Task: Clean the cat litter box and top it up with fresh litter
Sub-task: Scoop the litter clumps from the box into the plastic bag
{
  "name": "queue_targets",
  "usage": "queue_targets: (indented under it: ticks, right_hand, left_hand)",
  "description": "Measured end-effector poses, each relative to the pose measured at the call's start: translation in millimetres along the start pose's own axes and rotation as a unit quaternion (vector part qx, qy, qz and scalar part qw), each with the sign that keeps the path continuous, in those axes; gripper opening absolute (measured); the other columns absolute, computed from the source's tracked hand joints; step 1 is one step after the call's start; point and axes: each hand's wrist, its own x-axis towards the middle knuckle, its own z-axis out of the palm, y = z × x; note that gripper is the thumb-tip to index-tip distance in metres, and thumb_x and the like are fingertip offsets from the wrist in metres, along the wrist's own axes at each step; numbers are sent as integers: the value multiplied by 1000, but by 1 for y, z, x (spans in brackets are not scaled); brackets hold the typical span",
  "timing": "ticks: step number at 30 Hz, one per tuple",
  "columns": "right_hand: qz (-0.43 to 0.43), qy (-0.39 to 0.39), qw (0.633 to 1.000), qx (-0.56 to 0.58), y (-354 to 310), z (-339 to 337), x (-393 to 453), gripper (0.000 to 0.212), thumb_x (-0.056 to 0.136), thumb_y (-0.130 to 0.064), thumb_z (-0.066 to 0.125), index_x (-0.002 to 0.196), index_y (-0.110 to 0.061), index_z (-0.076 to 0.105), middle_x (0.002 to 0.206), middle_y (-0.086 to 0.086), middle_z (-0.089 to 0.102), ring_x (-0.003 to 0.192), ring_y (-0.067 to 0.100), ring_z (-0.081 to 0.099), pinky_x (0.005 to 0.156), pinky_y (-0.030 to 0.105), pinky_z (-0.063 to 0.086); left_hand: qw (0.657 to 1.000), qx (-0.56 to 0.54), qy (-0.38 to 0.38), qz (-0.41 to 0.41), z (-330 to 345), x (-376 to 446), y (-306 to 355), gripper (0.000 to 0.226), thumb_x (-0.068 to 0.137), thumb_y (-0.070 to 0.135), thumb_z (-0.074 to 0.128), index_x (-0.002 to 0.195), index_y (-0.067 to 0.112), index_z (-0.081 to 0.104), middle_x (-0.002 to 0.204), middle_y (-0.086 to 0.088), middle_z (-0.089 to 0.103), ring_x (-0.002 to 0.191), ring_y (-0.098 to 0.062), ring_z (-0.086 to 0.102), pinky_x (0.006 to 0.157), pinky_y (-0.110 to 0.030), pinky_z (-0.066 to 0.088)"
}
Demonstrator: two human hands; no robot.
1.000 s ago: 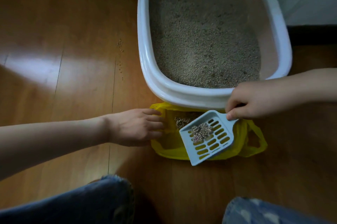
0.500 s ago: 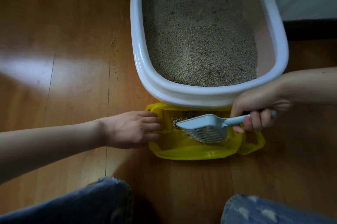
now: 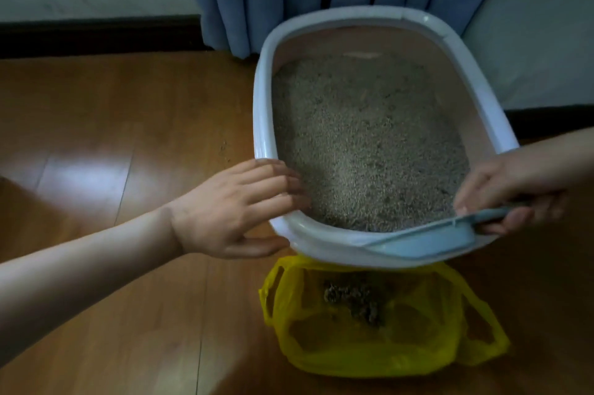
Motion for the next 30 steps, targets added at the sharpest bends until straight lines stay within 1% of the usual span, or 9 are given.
queue_targets:
  ticks: [2, 4, 6, 8, 11, 15, 22, 26, 30]
  right_hand:
    - [-57, 72, 995, 30, -11, -16, -12, 32, 83, -37, 60, 70, -8, 55, 48, 1, 37, 31, 7, 26, 34, 12, 23]
    - [-80, 210, 974, 33, -19, -32, -14, 34, 91, -29, 57, 71, -2, 54, 46, 4, 38, 29, 9, 25, 32, 12, 22]
    - [-60, 357, 930, -64, -22, -48, -9, 38, 98, -25, 49, 68, -3, 57, 44, 5, 45, 30, 12, 30, 35, 17, 26]
    - [-7, 443, 861, -251, -23, -58, -6, 38, 98, -31, 49, 69, -12, 64, 51, 0, 57, 39, 11, 43, 44, 25, 37]
    - [69, 445, 770, -452, -26, -61, -5, 28, 97, -43, 45, 88, -28, 68, 70, -8, 64, 59, 4, 55, 54, 20, 43]
    - [67, 387, 726, -565, -24, -50, 12, 31, 96, -51, 42, 94, -32, 66, 71, -10, 63, 61, 2, 56, 58, 21, 46]
    - [-9, 394, 735, -551, -26, -28, 55, 33, 96, -47, 44, 84, -23, 64, 71, -7, 60, 67, 9, 58, 65, 28, 50]
    - [-74, 411, 807, -418, -23, -28, 85, 39, 92, -44, 55, 63, -19, 61, 55, -2, 56, 51, 8, 50, 55, 28, 43]
    - [-144, 412, 863, -256, -20, -20, 115, 27, 89, -43, 61, 80, -23, 77, 64, 2, 68, 54, 17, 55, 53, 31, 39]
  left_hand:
    - [999, 22, -34, -19, -1, 8, -18, 50, 94, 46, 56, 123, 5, 64, 123, -12, 63, 124, -29, 54, 115, -41, 33]
    - [996, 34, -79, -21, 3, 11, -30, 51, 95, 49, 55, 121, 7, 64, 123, -9, 63, 126, -28, 52, 117, -42, 30]
    - [993, 36, -108, -15, 7, 11, -36, 48, 96, 49, 53, 118, 8, 65, 119, -9, 64, 123, -28, 54, 118, -41, 28]
    - [993, 33, -117, -14, 8, 11, -38, 46, 97, 48, 51, 116, 8, 64, 115, -8, 64, 120, -28, 55, 118, -41, 28]
    - [993, 24, -116, -15, 11, 10, -40, 44, 98, 47, 52, 113, 8, 64, 111, -8, 64, 116, -29, 56, 117, -42, 28]
    - [993, 16, -112, -12, 13, 9, -42, 45, 98, 48, 50, 113, 7, 64, 111, -9, 64, 117, -30, 56, 118, -42, 28]
    - [996, 10, -93, -3, 19, 8, -45, 46, 97, 48, 51, 113, 8, 65, 111, -8, 64, 117, -29, 56, 119, -38, 26]
    - [996, 7, -91, -4, 21, 9, -46, 46, 97, 49, 50, 111, 8, 66, 109, -8, 63, 113, -31, 57, 118, -37, 26]
    - [996, 0, -93, -11, 21, 8, -44, 46, 99, 48, 47, 111, 7, 65, 107, -9, 62, 111, -31, 57, 117, -40, 27]
